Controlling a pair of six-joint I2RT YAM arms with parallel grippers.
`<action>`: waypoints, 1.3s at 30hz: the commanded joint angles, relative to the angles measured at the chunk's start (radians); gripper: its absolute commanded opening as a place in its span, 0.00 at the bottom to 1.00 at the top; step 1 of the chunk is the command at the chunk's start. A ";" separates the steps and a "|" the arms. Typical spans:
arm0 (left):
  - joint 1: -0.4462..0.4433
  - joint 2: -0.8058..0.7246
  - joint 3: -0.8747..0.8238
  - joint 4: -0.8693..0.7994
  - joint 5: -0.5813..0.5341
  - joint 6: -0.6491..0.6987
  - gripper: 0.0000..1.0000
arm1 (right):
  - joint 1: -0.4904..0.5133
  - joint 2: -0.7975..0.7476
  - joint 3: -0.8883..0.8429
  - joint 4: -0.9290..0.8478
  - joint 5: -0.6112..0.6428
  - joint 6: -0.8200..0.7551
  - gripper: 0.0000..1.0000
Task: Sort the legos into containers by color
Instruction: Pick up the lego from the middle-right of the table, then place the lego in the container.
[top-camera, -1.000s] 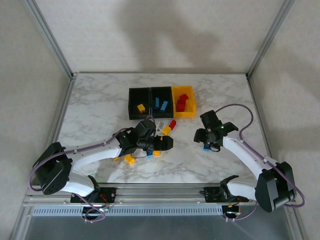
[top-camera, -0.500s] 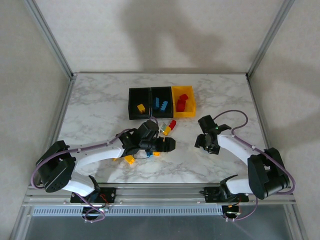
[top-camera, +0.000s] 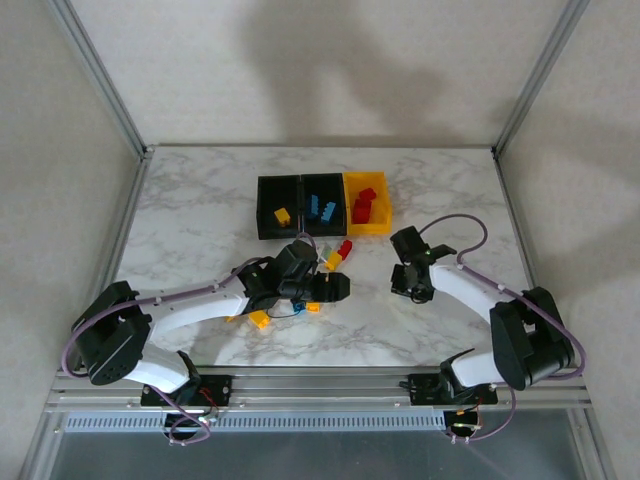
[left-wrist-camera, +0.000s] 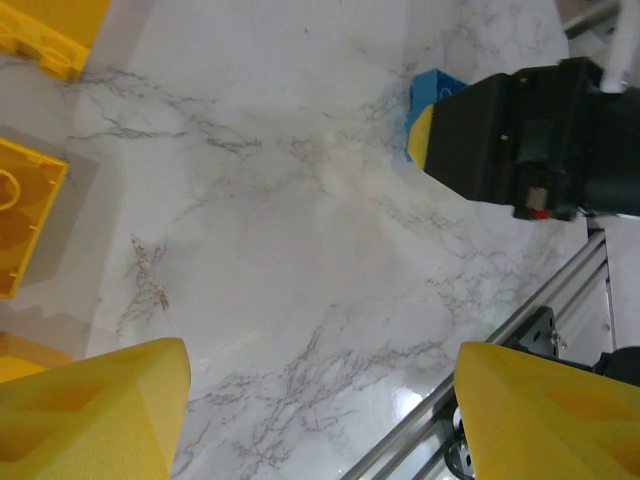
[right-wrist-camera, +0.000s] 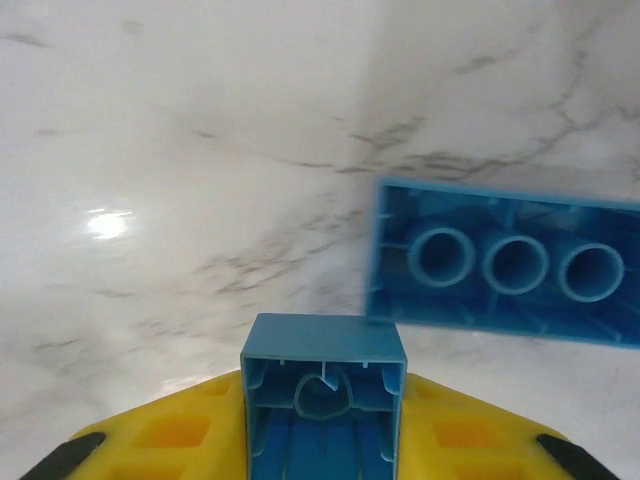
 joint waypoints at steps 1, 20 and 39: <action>0.018 -0.071 -0.014 0.002 -0.074 -0.031 0.71 | 0.060 -0.041 0.111 -0.045 -0.027 -0.001 0.32; 0.377 -0.459 -0.134 -0.249 -0.190 -0.041 0.72 | 0.166 0.563 0.926 -0.051 -0.056 -0.132 0.34; 0.391 -0.511 -0.170 -0.232 -0.161 -0.068 0.72 | 0.128 0.955 1.403 -0.150 -0.016 -0.080 0.53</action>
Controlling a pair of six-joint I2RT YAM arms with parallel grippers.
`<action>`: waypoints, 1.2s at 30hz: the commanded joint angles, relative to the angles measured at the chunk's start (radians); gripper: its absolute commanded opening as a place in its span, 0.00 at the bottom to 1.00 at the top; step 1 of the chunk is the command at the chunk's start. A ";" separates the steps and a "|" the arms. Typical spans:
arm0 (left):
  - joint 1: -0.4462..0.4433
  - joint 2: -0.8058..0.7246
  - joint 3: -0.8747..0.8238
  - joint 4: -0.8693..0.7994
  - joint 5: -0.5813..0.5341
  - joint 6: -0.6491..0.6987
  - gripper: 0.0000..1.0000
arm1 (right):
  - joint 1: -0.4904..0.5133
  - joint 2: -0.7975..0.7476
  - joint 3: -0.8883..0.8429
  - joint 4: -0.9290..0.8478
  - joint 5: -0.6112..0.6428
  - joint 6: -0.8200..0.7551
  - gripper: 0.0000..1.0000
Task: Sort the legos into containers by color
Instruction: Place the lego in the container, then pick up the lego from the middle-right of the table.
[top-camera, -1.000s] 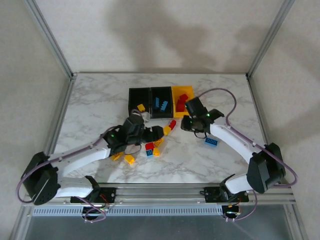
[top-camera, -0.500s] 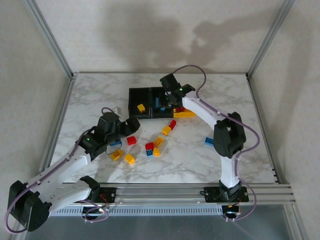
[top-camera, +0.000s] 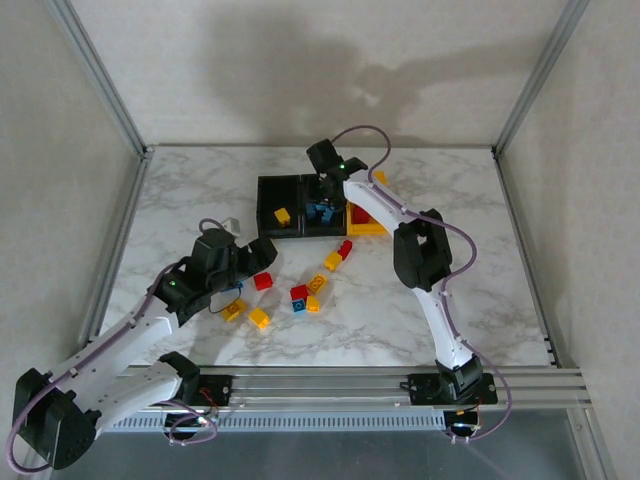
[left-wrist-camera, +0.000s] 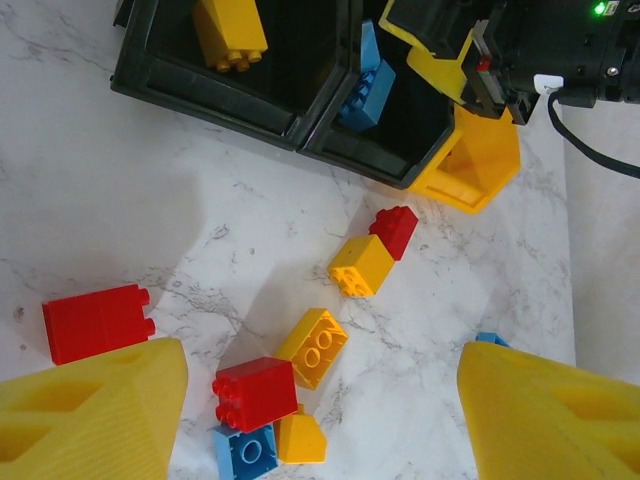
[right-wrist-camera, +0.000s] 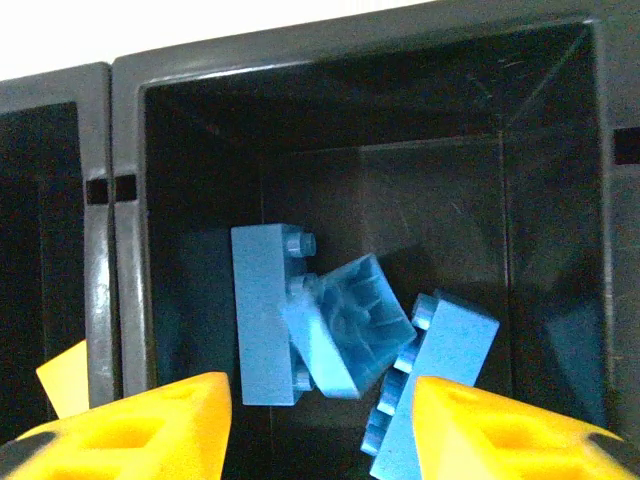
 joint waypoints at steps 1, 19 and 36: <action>0.008 -0.014 -0.016 -0.010 0.001 -0.016 0.72 | -0.002 -0.007 0.053 -0.041 0.023 0.003 0.54; -0.126 0.178 0.072 0.113 0.143 0.058 0.73 | -0.050 -0.715 -0.740 0.075 0.075 0.019 0.78; -0.313 0.413 0.184 0.202 0.164 0.079 0.74 | -0.300 -1.038 -1.245 0.028 0.068 0.058 0.99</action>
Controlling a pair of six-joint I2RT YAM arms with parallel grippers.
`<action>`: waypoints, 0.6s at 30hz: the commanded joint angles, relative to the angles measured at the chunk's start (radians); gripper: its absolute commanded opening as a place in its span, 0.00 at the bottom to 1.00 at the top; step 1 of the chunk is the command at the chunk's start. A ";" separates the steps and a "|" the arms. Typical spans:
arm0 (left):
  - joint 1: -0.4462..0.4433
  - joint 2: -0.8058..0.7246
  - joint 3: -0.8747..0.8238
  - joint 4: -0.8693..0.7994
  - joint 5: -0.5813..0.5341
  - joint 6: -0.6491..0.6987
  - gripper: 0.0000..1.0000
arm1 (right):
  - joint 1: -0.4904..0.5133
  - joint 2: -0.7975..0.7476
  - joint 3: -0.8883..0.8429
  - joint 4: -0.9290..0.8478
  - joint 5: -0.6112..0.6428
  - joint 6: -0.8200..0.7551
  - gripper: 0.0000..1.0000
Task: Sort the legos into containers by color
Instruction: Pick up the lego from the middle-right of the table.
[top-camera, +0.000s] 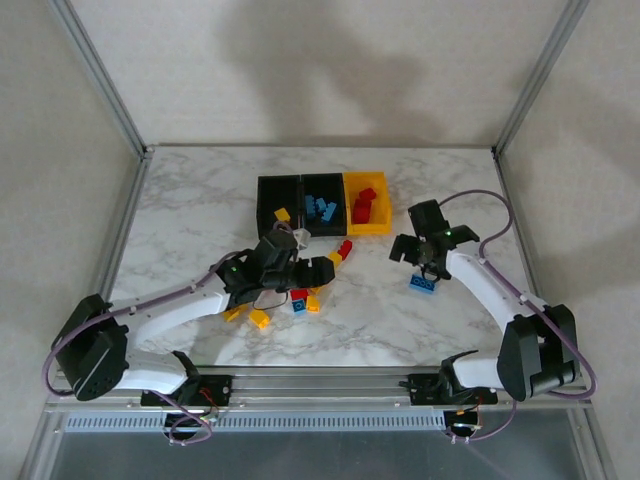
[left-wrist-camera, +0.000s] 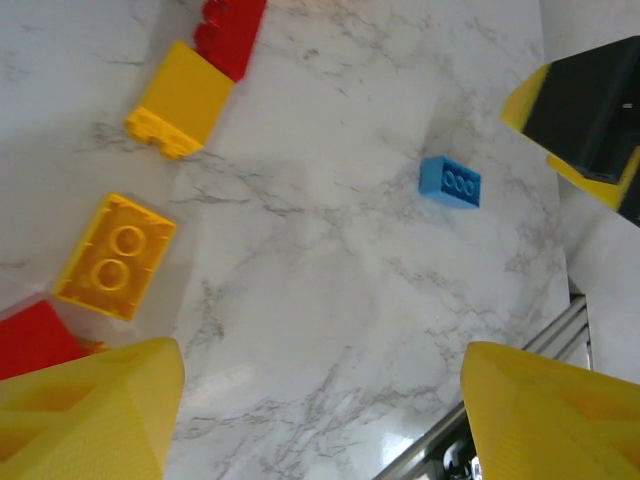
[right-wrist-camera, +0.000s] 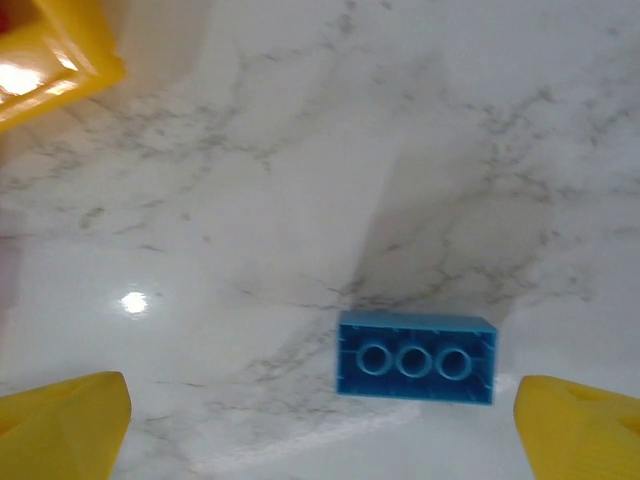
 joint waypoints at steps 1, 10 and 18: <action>-0.026 0.024 0.046 0.028 0.018 0.031 0.74 | -0.033 -0.021 -0.055 0.010 -0.033 0.023 0.99; -0.038 0.041 0.048 0.030 0.012 0.029 0.74 | -0.086 0.024 -0.159 0.115 -0.101 0.001 0.99; -0.038 0.041 0.034 0.027 -0.004 0.016 0.73 | -0.116 0.121 -0.178 0.188 -0.119 -0.032 0.97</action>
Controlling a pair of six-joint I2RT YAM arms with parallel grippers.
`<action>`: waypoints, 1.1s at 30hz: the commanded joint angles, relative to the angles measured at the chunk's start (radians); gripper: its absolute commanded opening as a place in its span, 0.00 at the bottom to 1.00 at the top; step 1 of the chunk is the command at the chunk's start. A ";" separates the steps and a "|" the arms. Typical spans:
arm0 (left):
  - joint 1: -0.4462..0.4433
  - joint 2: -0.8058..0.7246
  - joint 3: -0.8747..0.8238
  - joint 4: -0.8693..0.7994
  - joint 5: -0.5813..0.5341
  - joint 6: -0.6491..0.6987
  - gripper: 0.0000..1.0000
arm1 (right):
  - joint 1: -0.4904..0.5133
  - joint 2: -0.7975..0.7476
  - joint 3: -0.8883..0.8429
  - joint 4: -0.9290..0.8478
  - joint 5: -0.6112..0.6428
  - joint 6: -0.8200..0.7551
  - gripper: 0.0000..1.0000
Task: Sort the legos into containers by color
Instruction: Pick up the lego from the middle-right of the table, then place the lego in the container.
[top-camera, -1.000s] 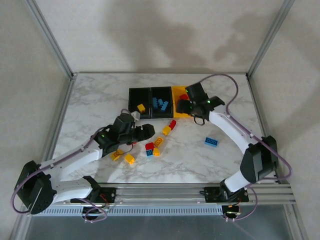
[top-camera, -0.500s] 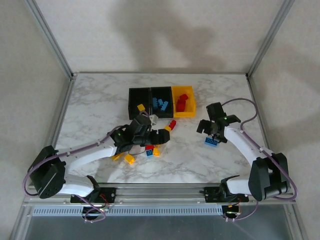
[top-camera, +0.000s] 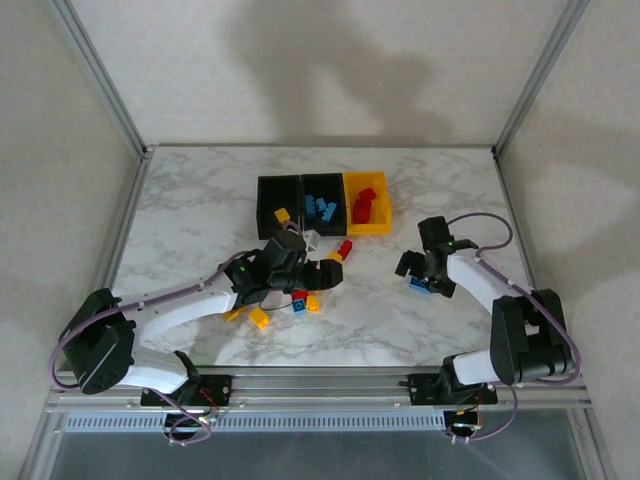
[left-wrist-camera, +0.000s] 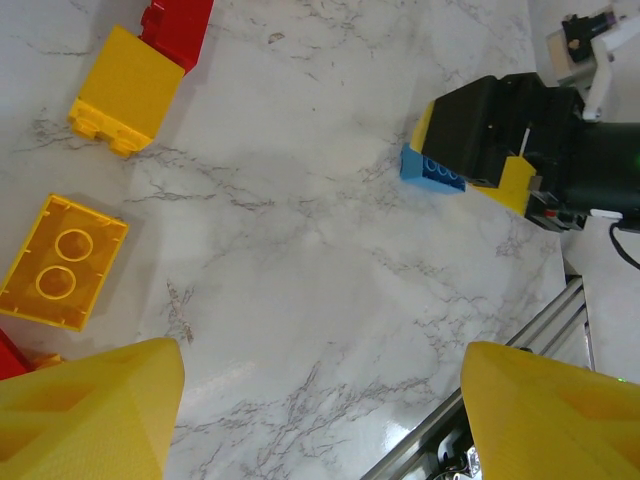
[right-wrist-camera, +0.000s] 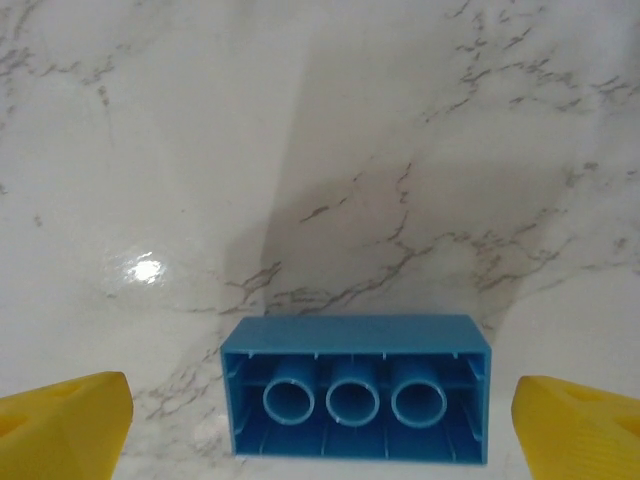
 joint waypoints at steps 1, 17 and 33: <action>-0.007 0.001 0.005 0.013 -0.007 0.003 0.73 | -0.012 0.042 -0.016 0.039 -0.015 -0.022 0.95; 0.066 -0.062 -0.017 -0.022 -0.138 -0.040 0.73 | 0.071 -0.004 0.153 -0.028 -0.035 -0.039 0.58; 0.232 -0.152 -0.029 -0.107 -0.112 0.021 0.73 | 0.322 0.423 0.781 -0.061 -0.043 -0.040 0.57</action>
